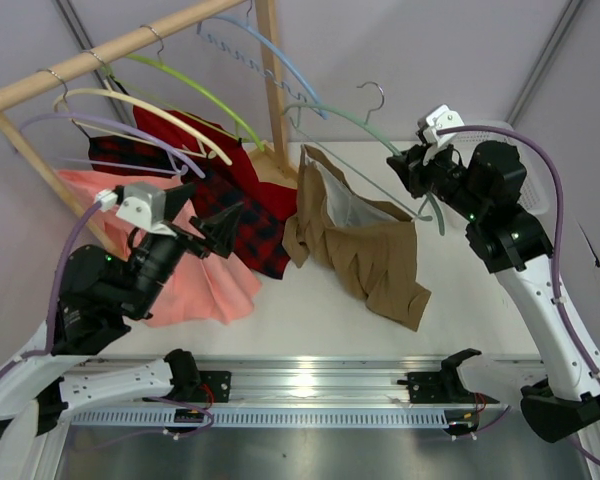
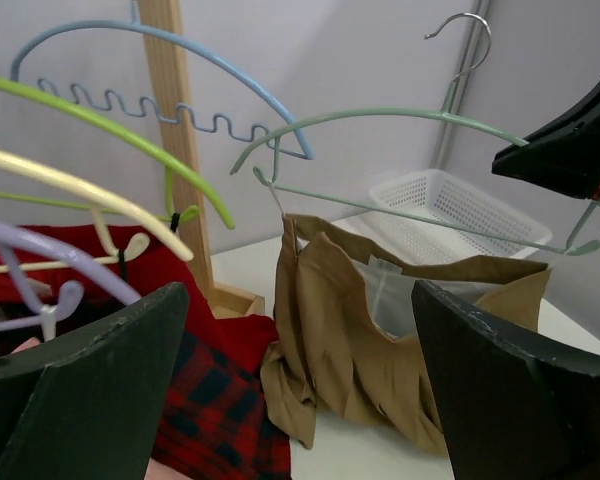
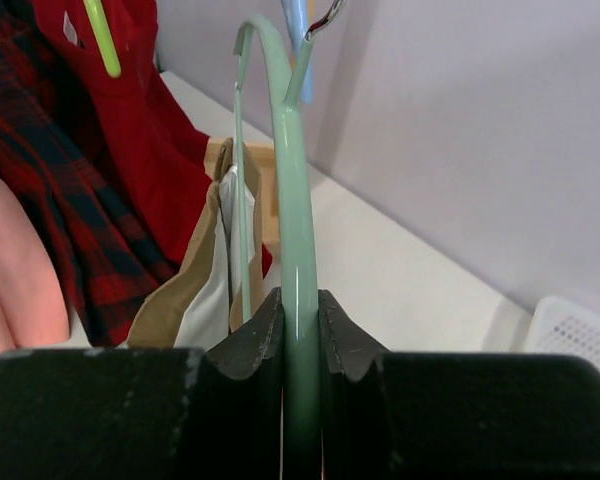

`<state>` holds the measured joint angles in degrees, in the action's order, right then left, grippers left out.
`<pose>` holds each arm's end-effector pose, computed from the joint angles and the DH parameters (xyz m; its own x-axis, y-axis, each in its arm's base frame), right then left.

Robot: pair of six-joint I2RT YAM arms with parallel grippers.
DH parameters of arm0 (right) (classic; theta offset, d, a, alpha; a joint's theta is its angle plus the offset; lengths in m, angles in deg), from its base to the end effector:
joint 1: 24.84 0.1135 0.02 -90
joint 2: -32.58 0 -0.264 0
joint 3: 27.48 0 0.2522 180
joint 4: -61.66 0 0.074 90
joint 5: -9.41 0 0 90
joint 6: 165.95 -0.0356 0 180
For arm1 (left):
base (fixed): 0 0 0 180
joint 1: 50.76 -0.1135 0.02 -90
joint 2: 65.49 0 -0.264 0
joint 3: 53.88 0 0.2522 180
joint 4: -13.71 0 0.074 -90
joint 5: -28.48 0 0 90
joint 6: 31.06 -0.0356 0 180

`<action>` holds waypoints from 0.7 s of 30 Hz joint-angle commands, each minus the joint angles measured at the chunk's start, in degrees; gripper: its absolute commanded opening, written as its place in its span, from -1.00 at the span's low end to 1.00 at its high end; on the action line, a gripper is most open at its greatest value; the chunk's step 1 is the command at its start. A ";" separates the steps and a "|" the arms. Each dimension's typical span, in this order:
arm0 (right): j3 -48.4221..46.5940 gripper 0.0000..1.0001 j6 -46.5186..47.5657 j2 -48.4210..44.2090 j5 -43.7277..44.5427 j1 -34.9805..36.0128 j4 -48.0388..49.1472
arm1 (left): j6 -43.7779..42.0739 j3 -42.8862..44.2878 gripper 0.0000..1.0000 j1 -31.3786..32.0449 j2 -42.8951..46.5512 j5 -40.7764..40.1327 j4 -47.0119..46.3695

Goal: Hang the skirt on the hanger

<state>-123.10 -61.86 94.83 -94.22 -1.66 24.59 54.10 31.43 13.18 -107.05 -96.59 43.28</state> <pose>0.1953 0.0928 0.4788 0.0882 -0.2196 -0.9716 -0.5951 0.7705 -0.2282 0.0643 -0.0850 0.4883 0.1486 -0.1467 -0.9779 0.4797 0.8755 -0.0584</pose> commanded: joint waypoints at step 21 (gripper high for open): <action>-35.10 -1.00 5.52 24.83 -10.18 0.37 15.04 | 17.94 -7.65 0.99 0.04 13.87 -9.49 17.49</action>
<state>-150.53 -56.13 119.38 -101.11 -1.66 28.59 68.83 24.26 13.18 -94.18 -104.72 58.69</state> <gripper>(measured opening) 0.172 0.994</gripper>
